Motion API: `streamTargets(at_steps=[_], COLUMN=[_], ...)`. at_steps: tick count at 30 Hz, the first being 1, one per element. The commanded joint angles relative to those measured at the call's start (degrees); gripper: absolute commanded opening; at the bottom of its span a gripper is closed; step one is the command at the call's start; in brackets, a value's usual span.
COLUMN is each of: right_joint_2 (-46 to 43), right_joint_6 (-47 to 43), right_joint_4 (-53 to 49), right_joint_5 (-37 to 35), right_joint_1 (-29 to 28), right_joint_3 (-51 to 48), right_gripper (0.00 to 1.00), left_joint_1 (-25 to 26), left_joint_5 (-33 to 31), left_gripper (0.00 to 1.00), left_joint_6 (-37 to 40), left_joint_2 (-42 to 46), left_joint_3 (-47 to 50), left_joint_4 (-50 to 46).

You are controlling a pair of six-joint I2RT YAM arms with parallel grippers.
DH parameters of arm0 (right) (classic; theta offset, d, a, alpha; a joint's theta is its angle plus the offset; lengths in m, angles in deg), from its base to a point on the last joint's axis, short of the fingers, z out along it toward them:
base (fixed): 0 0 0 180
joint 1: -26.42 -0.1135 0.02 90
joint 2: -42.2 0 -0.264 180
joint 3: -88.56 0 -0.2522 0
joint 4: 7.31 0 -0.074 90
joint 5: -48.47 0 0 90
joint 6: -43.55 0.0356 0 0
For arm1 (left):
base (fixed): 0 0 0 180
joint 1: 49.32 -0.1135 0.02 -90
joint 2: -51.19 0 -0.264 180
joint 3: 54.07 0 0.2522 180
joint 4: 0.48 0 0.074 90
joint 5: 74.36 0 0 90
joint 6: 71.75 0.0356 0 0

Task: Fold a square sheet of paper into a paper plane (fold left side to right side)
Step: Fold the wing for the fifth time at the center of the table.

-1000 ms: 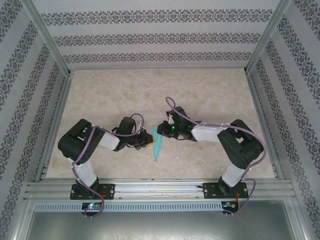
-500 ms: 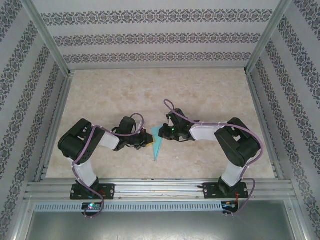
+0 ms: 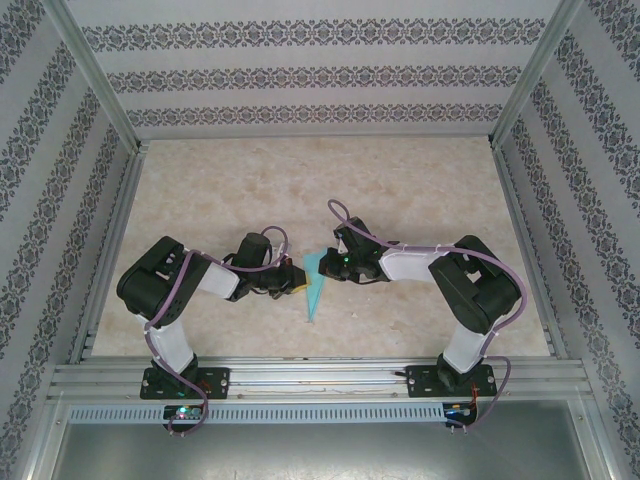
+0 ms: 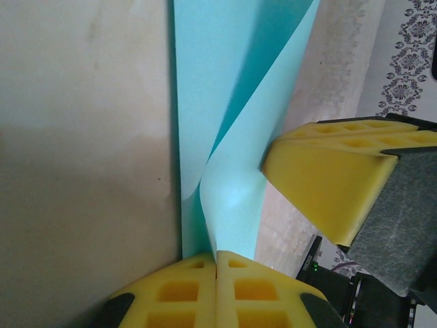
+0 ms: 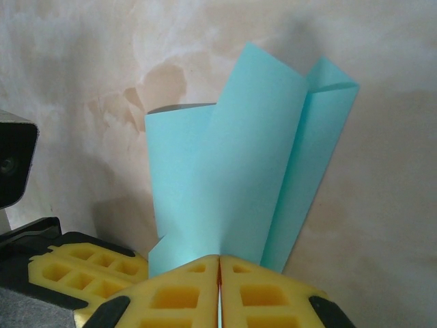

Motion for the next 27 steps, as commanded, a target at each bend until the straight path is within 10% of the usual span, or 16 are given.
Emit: streamTargets(at_steps=[1, 15, 27], right_joint_2=[1.56, 2.38, 2.55], right_joint_6=[-0.09, 1.46, 1.33], right_joint_4=[-0.98, -0.54, -0.1], right_joint_5=[-1.44, -2.39, -2.17], right_joint_1=[0.09, 0.77, 1.04], right_joint_3=[-1.29, -5.02, -5.96], right_gripper=[0.1, 0.03, 0.0], left_joint_1=[0.3, 0.09, -2.55], left_joint_5=[-13.4, -13.33, -16.46], left_gripper=[0.0, 0.09, 0.27], left_joint_6=[1.33, 1.78, 11.2], left_joint_2=[-7.57, -3.79, 20.37], left_joint_3=[-1.13, -0.08, -5.7], left_joint_4=[-6.55, -5.61, -33.86])
